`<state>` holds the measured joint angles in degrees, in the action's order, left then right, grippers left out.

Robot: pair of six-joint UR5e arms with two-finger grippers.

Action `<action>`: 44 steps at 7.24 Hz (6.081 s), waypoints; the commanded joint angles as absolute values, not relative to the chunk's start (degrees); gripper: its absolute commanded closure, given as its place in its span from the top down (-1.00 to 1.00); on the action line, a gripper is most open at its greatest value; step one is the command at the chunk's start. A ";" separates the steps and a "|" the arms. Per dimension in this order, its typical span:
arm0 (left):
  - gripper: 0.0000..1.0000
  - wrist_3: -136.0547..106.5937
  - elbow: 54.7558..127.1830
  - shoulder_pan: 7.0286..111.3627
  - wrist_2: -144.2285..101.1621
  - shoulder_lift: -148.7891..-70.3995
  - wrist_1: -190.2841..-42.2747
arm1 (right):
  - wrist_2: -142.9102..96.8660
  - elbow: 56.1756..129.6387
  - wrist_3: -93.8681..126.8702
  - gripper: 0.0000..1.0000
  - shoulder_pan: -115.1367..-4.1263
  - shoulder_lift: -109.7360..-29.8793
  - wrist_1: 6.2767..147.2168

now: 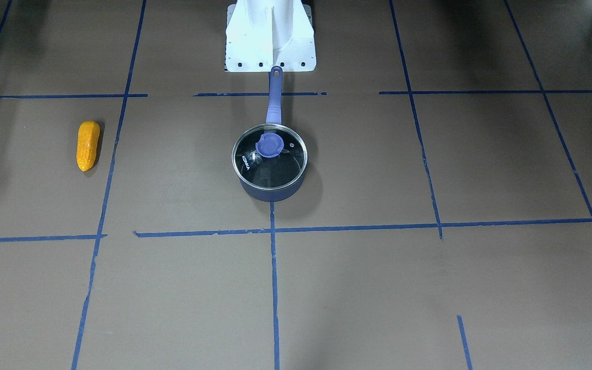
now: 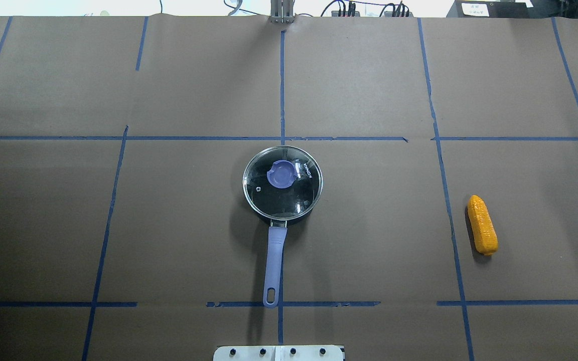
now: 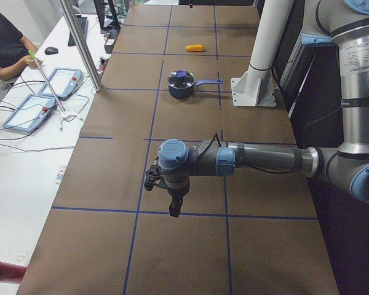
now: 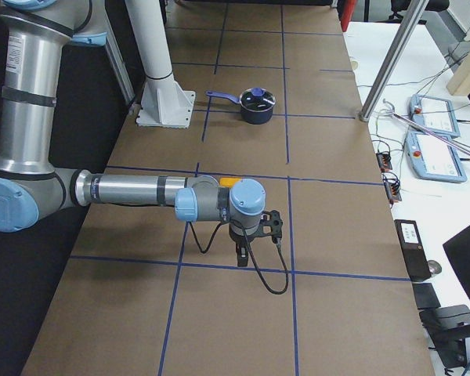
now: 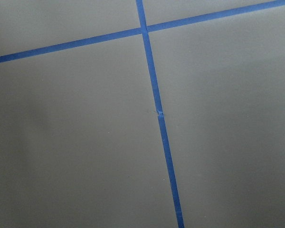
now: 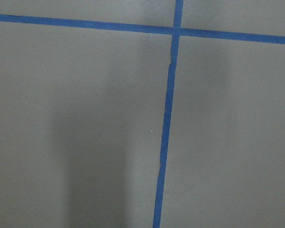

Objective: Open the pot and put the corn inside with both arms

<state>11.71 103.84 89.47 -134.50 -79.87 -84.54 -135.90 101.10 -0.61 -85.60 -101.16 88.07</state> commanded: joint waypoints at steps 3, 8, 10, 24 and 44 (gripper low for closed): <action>1.00 11.60 104.33 89.47 -134.30 -79.89 -84.81 | -135.97 101.16 -0.62 1.00 -85.61 -101.16 88.07; 0.99 -24.58 118.77 70.22 -142.14 -85.32 -94.66 | -137.63 101.08 -0.79 0.99 -85.61 -101.34 88.15; 0.99 -48.39 120.41 54.15 -136.25 -101.77 -92.91 | -137.72 100.90 -1.32 1.00 -85.61 -101.43 88.07; 0.55 -63.63 85.61 30.85 -110.04 -144.58 -83.76 | -137.90 101.07 -1.49 1.00 -84.81 -101.25 86.75; 0.99 -54.40 99.57 37.97 -116.98 -113.12 -95.45 | -137.90 100.99 -0.53 1.00 -80.52 -101.16 85.61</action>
